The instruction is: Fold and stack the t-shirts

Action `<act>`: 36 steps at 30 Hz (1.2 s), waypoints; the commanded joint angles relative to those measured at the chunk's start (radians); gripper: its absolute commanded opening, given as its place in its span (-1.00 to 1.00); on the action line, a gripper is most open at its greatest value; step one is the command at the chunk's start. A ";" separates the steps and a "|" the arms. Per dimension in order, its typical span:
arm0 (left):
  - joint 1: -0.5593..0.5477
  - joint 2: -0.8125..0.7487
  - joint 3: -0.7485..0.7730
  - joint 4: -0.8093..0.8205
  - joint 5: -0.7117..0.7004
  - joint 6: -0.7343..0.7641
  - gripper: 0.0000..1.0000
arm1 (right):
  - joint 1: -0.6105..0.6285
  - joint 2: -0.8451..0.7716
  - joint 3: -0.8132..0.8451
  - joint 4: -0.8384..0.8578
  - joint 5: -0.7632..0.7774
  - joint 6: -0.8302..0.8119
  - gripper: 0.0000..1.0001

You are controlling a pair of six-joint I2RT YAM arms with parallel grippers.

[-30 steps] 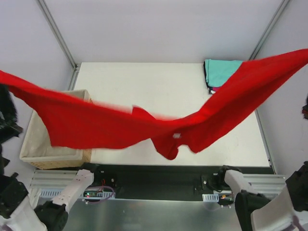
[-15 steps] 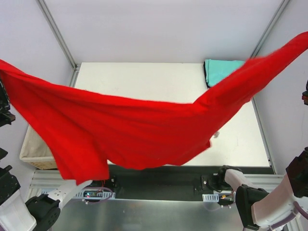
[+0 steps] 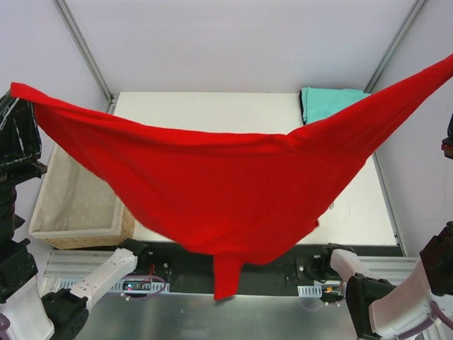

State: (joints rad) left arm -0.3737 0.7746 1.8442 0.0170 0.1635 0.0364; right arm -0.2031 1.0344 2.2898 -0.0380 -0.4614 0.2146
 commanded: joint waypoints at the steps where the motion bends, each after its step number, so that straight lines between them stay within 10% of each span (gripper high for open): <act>1: -0.005 -0.054 0.003 0.064 0.045 -0.024 -1.00 | 0.004 -0.028 0.045 0.012 0.013 -0.020 -0.99; 23: -0.004 -0.244 -0.028 0.123 0.150 -0.153 -1.00 | 0.005 -0.125 0.132 0.033 0.067 0.006 -0.99; 36: -0.004 -0.371 -0.307 0.193 0.074 -0.184 -1.00 | -0.004 0.039 0.106 0.174 0.026 0.169 -0.99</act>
State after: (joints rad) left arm -0.3737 0.3855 1.5761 0.1471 0.2596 -0.1131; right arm -0.2024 0.9691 2.4252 0.0620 -0.4347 0.2935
